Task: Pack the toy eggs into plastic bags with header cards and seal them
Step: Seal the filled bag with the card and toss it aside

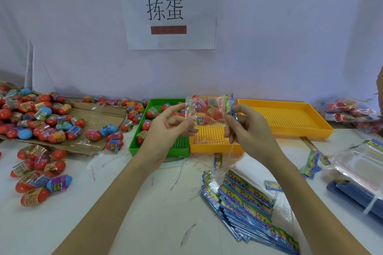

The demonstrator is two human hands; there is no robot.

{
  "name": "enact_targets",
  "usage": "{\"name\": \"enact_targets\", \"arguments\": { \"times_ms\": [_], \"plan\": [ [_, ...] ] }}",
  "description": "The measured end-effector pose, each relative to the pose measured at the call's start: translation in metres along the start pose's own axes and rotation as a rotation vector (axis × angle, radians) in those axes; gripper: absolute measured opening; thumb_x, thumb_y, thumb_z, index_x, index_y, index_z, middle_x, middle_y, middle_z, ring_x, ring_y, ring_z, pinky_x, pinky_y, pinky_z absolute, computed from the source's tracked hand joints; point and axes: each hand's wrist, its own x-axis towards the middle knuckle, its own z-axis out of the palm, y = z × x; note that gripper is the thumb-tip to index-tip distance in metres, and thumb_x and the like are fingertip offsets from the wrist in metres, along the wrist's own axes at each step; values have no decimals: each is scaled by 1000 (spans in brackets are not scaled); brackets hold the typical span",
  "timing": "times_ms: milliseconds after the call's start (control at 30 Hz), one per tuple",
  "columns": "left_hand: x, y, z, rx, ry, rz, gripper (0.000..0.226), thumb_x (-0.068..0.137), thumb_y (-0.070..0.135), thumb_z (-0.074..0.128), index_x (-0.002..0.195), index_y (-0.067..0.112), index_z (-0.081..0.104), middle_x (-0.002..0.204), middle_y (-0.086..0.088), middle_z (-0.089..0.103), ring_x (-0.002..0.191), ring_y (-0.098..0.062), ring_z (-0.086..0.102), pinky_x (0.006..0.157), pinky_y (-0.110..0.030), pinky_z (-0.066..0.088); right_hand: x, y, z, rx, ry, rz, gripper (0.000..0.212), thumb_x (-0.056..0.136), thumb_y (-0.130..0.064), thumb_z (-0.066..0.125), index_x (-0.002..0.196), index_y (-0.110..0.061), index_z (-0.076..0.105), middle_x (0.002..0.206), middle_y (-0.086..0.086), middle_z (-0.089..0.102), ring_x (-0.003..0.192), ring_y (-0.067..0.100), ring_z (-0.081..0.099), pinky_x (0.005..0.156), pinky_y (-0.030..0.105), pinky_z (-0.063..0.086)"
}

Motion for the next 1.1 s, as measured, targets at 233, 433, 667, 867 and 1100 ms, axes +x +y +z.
{"name": "enact_targets", "arguments": {
  "times_ms": [233,433,667,867,1100],
  "plan": [
    [1,2,0,-72,17,-95,76,70,16,88,139,22,57,97,-8,77,102,-27,75,100,-39,56,1,0,-1,26,-25,-36,8,107,-11,53,99,-12,53,68,6,69,53,22,61,52,18,42],
    [1,3,-4,-155,-13,-145,73,62,8,87,131,20,63,78,3,69,84,-14,70,96,-36,51,1,2,-2,29,-60,-43,4,106,-9,54,102,-7,55,75,6,74,59,22,68,50,30,46],
    [-1,8,-5,-75,-73,-192,54,81,51,80,122,19,70,84,-5,71,72,-16,67,72,-28,59,-1,2,-5,-73,-104,-97,5,103,-4,57,99,-2,58,95,11,74,88,10,75,62,34,57],
    [-2,7,-3,54,114,-29,22,105,28,57,102,15,74,81,-6,73,76,-24,68,67,-33,58,0,0,-7,-9,-33,-34,4,98,-7,66,96,-4,68,87,3,77,85,14,75,70,29,60],
    [-3,8,1,168,234,192,25,104,20,60,124,23,75,113,2,77,105,-14,72,84,-23,59,-1,1,-1,-67,224,83,13,99,-25,68,101,-13,70,88,2,75,80,19,74,61,32,60]
  ]
}}
